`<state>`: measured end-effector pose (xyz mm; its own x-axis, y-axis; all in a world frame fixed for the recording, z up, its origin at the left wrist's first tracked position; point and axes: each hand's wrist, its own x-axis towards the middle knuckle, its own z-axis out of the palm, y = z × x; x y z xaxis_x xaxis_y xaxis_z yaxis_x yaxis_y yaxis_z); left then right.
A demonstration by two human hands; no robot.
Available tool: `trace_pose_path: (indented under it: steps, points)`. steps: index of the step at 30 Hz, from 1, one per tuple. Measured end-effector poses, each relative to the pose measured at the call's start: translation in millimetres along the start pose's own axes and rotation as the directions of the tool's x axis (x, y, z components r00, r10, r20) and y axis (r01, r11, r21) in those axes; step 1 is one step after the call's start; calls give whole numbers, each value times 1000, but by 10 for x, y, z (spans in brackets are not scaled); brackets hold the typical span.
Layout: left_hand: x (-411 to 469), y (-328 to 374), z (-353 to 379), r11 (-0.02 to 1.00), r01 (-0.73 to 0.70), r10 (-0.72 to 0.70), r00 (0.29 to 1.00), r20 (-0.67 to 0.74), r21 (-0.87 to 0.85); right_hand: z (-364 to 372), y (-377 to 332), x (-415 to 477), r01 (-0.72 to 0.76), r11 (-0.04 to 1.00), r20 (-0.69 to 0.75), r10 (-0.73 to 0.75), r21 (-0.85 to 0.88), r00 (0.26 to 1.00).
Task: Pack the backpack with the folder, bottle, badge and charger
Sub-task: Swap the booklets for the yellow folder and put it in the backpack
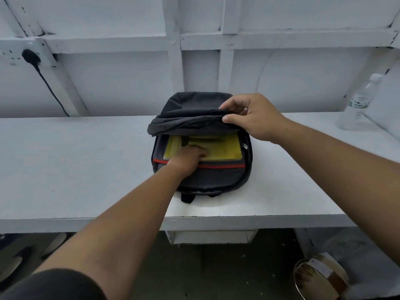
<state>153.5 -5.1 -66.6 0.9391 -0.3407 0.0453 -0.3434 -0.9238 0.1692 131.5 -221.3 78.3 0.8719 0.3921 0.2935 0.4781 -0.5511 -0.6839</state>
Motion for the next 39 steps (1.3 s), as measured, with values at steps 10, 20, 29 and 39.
trace_pose_path:
  steps: [10, 20, 29, 39]
  points:
    - [-919, 443, -737, 938, -300, 120, 753, -647, -175, 127, 156, -220, 10, 1000, 6, -10, -16, 1000]
    - [-1150, 30, -268, 951, -43, -59, 946, -318, -305, 708, 549, -776, -6, 999, 47, 8, -48, 999]
    - [-1323, -39, 11, 904, 65, -109, 991, -80, -423, 963, 740, -1056, -65, 995, 69, 70, -73, 995]
    - [-1004, 112, -821, 777, 24, -219, 947, -234, -629, 355, 180, -424, -15, 988, -166, 41, 153, 985]
